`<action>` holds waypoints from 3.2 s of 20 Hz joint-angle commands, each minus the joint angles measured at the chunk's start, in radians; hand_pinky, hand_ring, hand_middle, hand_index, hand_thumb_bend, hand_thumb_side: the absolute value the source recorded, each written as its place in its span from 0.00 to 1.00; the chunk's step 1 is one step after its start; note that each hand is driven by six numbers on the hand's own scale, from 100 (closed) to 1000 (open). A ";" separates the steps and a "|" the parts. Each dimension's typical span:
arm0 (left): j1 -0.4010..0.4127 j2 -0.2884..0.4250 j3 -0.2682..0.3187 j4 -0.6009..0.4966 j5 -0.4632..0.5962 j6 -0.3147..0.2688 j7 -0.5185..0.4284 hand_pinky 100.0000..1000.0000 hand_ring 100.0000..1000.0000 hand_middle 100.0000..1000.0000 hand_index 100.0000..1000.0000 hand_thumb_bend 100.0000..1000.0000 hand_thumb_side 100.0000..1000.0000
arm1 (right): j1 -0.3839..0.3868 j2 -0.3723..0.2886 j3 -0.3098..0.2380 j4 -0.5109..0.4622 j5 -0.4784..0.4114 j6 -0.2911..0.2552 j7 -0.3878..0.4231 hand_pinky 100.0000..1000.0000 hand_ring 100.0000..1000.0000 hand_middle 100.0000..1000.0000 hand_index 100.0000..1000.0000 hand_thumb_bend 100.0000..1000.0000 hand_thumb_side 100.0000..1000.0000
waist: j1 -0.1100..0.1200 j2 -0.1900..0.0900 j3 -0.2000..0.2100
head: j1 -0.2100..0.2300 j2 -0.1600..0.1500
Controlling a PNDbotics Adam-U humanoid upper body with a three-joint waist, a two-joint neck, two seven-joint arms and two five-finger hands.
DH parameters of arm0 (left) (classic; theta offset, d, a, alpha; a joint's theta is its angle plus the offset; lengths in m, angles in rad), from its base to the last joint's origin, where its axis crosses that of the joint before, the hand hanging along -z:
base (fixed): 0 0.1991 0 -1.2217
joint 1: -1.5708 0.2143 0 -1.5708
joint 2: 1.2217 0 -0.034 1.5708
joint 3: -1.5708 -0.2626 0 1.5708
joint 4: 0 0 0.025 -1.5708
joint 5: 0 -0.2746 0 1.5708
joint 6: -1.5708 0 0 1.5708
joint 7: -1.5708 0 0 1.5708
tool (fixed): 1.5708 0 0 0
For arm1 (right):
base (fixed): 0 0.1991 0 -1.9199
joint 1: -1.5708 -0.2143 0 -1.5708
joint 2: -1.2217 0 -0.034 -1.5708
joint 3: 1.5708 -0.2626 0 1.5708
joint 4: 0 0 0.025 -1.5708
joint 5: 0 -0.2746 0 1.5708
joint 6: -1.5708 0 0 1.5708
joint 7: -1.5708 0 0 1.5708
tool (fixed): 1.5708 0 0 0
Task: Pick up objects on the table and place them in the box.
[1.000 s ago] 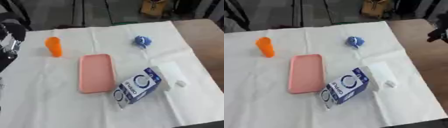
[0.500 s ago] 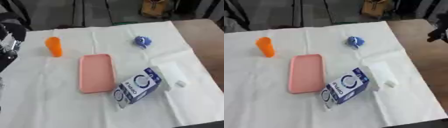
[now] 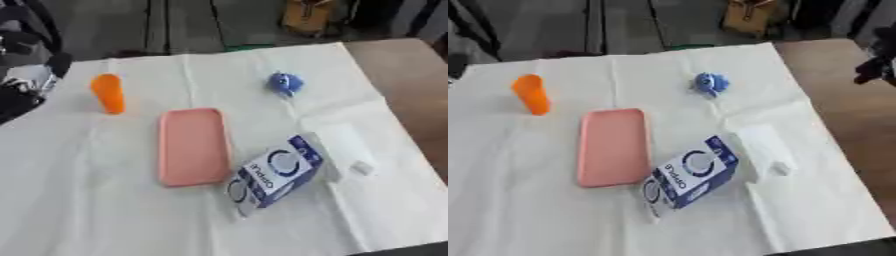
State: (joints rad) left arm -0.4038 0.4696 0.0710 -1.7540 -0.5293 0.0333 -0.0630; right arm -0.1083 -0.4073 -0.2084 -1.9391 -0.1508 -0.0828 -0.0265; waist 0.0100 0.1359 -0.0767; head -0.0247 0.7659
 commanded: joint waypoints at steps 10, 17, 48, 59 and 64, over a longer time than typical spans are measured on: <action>-0.303 0.067 -0.134 0.458 -0.262 -0.070 -0.067 0.70 0.76 0.83 0.89 0.79 0.55 | -0.009 -0.018 0.006 -0.013 0.004 -0.003 0.015 0.40 0.45 0.72 0.92 0.25 0.59 | -0.002 -0.008 -0.027 | 0.022 0.004; -0.426 0.039 -0.132 0.673 -0.432 -0.108 -0.087 0.72 0.78 0.84 0.90 0.84 0.60 | -0.018 -0.016 0.013 -0.014 0.002 -0.003 0.023 0.40 0.45 0.72 0.92 0.26 0.59 | 0.000 -0.001 -0.060 | 0.038 0.004; -0.405 -0.012 -0.102 0.869 -0.521 -0.055 -0.031 0.64 0.67 0.74 0.84 0.69 0.53 | -0.018 -0.010 0.012 -0.013 0.002 -0.003 0.028 0.40 0.45 0.72 0.92 0.25 0.59 | 0.001 0.005 -0.071 | 0.039 0.004; -0.399 -0.024 -0.098 0.887 -0.543 -0.024 0.027 0.59 0.61 0.68 0.81 0.60 0.42 | -0.018 -0.009 0.012 -0.013 0.002 -0.003 0.029 0.40 0.45 0.72 0.92 0.25 0.59 | 0.001 0.005 -0.072 | 0.040 0.004; -0.395 -0.031 -0.102 0.898 -0.539 -0.022 0.031 0.57 0.58 0.65 0.80 0.54 0.37 | -0.018 -0.008 0.012 -0.012 0.002 -0.003 0.030 0.40 0.45 0.72 0.92 0.25 0.59 | 0.000 0.005 -0.072 | 0.041 0.004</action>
State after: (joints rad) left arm -0.7833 0.4261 -0.0359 -0.8479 -1.0697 0.0111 -0.0370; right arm -0.1186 -0.4000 -0.1901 -1.9391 -0.1508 -0.0858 -0.0001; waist 0.0118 0.1515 -0.1478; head 0.0155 0.7659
